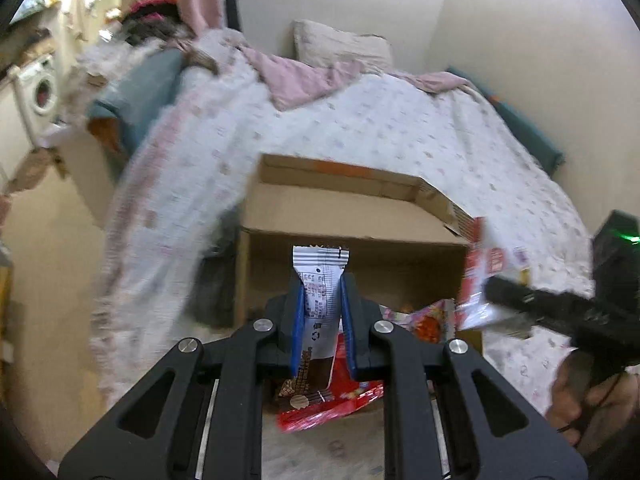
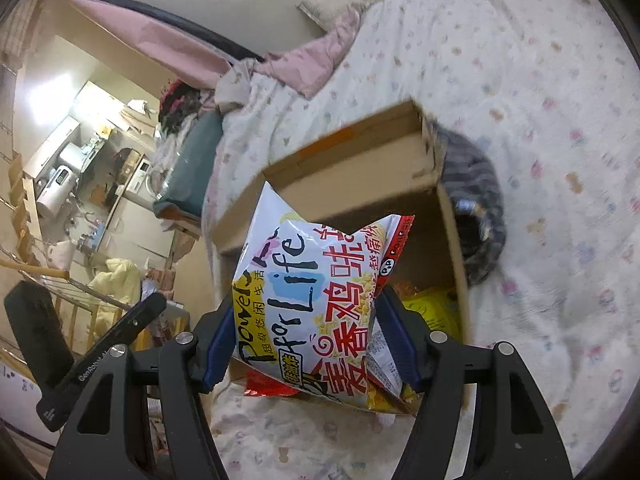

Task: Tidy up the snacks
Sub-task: 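Carry the chip bag and white bar into the box and open both tools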

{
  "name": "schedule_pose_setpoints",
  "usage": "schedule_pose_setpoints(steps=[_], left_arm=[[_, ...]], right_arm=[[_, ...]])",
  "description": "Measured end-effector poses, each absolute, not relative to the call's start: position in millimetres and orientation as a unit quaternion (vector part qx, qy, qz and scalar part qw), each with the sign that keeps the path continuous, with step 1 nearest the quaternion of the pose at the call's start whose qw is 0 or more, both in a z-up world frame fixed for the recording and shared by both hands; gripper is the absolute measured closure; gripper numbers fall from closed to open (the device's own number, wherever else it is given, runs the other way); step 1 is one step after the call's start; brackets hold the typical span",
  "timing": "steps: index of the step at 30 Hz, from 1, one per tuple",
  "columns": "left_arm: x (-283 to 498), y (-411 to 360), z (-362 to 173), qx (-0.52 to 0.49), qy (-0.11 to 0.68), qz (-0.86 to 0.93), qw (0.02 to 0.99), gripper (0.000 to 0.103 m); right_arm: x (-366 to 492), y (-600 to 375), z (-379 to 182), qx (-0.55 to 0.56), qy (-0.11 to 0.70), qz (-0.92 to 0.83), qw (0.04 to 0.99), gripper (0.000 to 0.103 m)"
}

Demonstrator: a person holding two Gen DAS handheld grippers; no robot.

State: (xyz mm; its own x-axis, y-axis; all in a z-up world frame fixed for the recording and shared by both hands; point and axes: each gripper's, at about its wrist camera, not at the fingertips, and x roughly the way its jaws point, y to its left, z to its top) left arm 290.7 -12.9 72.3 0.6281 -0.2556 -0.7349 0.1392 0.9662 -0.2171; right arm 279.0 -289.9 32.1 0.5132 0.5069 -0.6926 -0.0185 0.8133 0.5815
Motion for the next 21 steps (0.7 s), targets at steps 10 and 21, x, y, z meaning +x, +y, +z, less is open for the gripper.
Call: schedule_pose_setpoints(steps=[10,21], left_arm=[[316.2,-14.5,46.2,-0.072,0.437,-0.097,0.891,0.089],[321.2,-21.2,42.8,-0.080,0.437,-0.097,0.891,0.088]], right_arm=[[305.9,-279.5,4.4,0.225,0.509,0.168,0.814,0.033],[295.5,-287.7,41.7,0.139,0.392,0.081,0.906,0.033]])
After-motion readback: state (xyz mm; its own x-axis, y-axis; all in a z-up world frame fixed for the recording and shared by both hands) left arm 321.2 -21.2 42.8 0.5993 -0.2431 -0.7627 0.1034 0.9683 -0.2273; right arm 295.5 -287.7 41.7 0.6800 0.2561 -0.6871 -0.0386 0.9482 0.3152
